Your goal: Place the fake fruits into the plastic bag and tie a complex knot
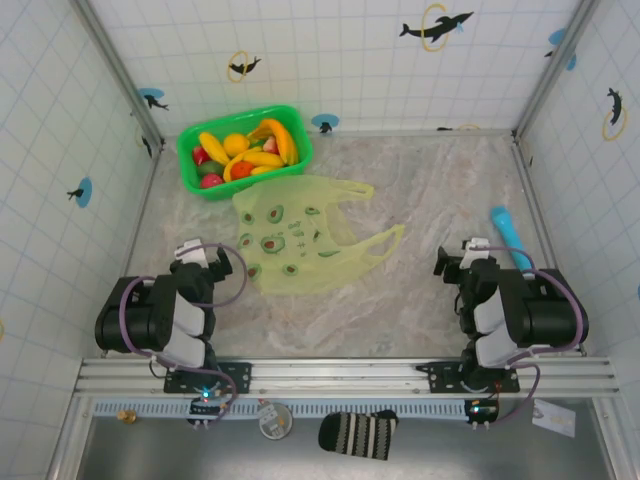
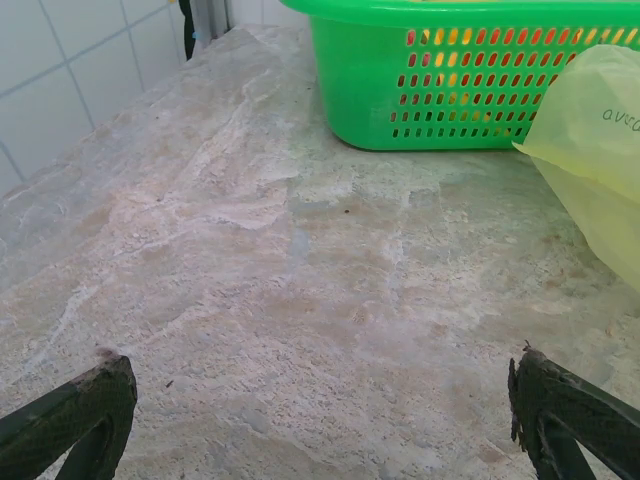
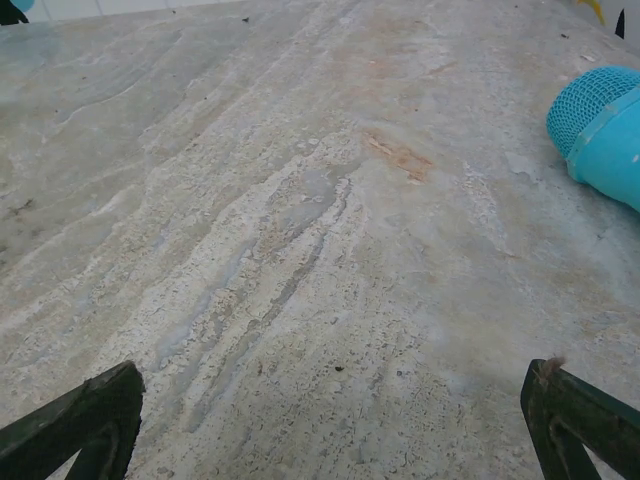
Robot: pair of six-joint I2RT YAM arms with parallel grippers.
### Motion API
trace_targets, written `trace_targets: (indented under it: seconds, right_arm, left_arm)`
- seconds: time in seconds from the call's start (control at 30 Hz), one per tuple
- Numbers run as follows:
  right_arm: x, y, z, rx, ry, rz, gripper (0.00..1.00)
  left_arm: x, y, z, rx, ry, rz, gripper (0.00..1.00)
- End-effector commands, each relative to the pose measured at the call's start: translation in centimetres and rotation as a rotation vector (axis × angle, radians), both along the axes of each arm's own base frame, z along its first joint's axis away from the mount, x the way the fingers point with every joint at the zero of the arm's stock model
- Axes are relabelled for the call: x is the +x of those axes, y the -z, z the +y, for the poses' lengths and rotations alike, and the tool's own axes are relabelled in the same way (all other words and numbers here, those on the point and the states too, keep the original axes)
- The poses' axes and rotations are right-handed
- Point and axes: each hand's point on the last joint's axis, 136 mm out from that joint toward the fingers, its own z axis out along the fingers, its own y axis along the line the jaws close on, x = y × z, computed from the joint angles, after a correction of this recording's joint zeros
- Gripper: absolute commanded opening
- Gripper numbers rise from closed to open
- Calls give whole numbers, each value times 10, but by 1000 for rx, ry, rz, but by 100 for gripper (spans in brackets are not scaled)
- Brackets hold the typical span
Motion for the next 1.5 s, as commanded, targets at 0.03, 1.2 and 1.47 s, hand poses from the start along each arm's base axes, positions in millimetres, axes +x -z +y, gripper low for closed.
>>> trace_targets:
  seconds: [0.03, 1.2, 1.47]
  right_arm:
    - [3, -7, 1, 3, -9, -26, 100]
    - [22, -43, 23, -126, -44, -47, 100]
    - [32, -137, 95, -67, -194, -205, 100]
  left_arm:
    - [0, -1, -4, 4, 22, -4, 98]
    - [-10, -34, 32, 1, -189, -72, 98]
    - [11, -109, 34, -60, -290, -159, 98]
